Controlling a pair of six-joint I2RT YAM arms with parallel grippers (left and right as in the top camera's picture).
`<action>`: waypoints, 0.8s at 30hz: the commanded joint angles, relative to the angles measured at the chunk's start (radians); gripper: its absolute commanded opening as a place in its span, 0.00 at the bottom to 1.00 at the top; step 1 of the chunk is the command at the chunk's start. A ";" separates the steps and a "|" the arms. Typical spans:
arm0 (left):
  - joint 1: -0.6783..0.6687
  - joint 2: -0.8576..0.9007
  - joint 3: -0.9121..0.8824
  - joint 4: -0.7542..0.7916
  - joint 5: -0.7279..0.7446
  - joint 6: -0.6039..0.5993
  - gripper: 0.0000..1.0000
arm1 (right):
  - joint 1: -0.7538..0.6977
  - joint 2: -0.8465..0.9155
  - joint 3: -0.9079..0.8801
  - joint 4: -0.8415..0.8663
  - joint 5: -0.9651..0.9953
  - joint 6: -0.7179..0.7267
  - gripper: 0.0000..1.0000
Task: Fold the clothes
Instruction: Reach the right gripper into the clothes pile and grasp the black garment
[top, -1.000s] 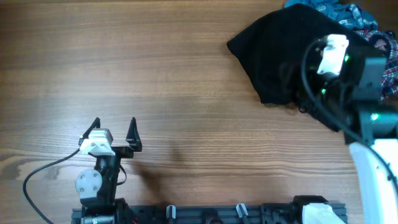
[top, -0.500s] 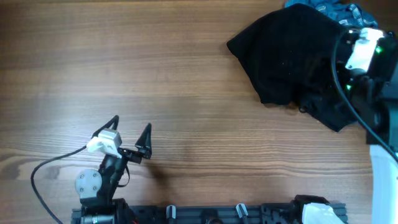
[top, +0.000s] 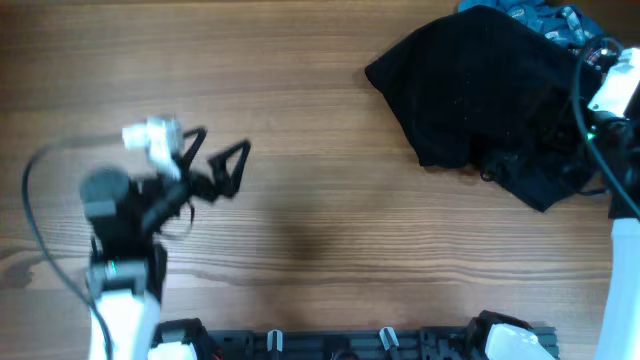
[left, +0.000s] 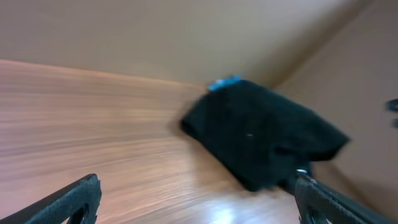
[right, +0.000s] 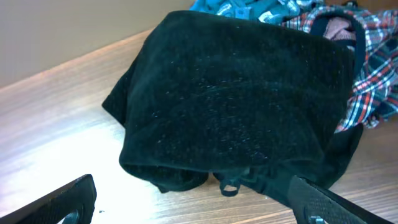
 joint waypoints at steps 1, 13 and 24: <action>-0.004 0.261 0.162 -0.023 0.243 -0.013 1.00 | -0.085 0.056 0.016 0.000 -0.117 -0.001 1.00; -0.081 0.590 0.234 0.150 0.254 -0.090 1.00 | -0.234 0.168 0.016 0.018 -0.204 -0.035 1.00; -0.116 0.593 0.242 0.144 0.026 0.021 1.00 | -0.346 0.354 0.015 0.011 -0.416 0.122 1.00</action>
